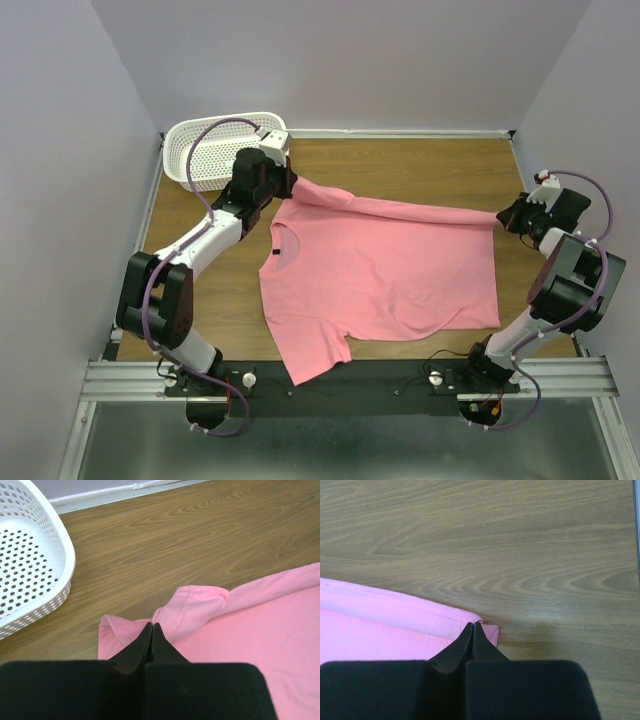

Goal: Fold and stack the t-shirts
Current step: Fold the tshirt

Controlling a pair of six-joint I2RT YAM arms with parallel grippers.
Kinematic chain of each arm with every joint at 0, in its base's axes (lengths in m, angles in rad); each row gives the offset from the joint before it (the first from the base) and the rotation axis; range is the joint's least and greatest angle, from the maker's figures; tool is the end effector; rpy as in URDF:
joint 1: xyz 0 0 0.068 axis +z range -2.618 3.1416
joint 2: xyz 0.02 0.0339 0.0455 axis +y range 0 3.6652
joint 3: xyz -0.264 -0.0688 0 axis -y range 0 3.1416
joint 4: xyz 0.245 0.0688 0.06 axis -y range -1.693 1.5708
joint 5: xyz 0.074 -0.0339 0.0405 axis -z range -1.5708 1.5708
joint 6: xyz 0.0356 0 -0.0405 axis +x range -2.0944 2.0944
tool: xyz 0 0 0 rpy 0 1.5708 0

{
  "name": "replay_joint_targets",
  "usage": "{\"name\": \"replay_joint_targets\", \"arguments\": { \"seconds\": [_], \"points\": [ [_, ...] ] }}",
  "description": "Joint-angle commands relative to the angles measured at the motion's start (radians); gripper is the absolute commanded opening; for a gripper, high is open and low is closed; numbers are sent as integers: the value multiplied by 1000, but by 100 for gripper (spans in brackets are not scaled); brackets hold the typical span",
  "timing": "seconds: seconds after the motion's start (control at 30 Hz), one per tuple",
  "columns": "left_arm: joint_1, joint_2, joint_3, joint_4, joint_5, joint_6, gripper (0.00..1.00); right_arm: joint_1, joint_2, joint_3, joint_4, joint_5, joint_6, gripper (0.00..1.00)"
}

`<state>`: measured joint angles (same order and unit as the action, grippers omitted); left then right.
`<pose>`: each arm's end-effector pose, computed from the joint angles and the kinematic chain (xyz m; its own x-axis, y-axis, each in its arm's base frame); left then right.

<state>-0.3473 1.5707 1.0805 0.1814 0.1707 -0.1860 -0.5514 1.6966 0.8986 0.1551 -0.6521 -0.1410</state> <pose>0.3442 -0.1310 0.2819 -0.3710 -0.0595 -0.9267 0.4263 0.8756 -0.2269 0.3086 -0.1644 0.1806 -0.5060 0.1801 -0.8435 -0.0691 0.9664 0.2477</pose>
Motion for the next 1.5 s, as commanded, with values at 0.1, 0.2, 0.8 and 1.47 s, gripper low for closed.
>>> {"name": "replay_joint_targets", "arguments": {
  "seconds": [0.1,0.2,0.8,1.47],
  "points": [
    [-4,-52,-28,-11,23,6,0,-8,24,31,-26,25,-22,5],
    [-4,-57,-33,-13,23,3,0,-5,21,25,-29,28,-32,5],
    [-41,-52,-80,-85,6,-4,0,-7,-196,-55,-74,92,-137,73],
    [-42,-69,-87,-131,9,-1,0,1,115,224,-316,-98,-65,65]
  ]
}}
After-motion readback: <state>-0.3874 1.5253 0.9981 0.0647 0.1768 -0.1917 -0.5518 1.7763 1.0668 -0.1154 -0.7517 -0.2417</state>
